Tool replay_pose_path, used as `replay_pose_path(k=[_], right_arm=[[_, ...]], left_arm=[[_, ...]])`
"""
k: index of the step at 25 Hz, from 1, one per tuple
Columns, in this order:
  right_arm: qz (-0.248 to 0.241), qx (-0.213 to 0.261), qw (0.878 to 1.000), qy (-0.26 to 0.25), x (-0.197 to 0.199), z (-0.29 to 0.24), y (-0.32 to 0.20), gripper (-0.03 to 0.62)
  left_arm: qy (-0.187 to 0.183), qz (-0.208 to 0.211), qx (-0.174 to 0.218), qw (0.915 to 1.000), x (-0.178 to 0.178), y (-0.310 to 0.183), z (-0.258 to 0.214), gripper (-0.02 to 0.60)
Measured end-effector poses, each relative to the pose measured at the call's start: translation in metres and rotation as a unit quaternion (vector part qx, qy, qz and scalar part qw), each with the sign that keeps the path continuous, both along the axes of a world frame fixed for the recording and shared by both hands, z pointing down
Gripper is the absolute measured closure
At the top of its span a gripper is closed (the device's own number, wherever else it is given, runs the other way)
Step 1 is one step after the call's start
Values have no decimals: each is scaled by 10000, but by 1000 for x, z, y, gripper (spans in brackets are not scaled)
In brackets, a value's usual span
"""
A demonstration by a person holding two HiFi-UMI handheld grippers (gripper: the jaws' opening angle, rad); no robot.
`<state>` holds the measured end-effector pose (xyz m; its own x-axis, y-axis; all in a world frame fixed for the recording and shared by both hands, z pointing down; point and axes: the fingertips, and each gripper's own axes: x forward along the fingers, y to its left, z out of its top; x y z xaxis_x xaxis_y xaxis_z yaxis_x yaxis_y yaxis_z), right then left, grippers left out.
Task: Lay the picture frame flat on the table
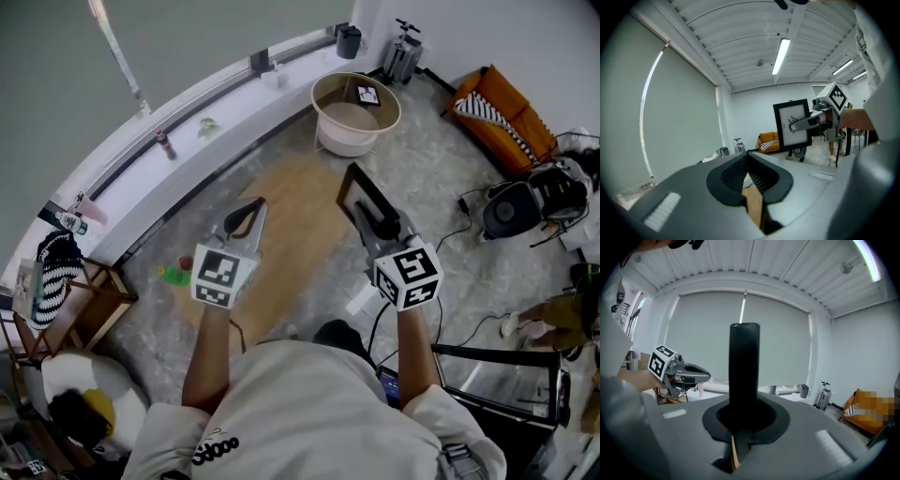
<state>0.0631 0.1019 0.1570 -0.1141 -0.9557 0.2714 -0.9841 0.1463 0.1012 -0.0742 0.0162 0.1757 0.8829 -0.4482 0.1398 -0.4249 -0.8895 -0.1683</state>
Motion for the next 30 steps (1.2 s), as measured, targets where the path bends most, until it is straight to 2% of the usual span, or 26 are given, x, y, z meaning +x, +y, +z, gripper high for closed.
replay_pose_path(k=[7, 13, 20, 30], right_arm=[[-78, -129, 9999, -79, 13, 10, -28, 580], [-254, -228, 9993, -182, 40, 26, -67, 579], [-533, -457, 9972, -265, 69, 50, -137, 579], [-976, -779, 9910, -478, 95, 84, -216, 579]], left_arm=[[-106, -85, -163, 9998, 9, -25, 15, 571], [-153, -304, -229, 9992, 29, -62, 33, 572], [-204, -779, -352, 9961, 53, -123, 47, 572], [-372, -1127, -509, 9916, 86, -189, 66, 571]])
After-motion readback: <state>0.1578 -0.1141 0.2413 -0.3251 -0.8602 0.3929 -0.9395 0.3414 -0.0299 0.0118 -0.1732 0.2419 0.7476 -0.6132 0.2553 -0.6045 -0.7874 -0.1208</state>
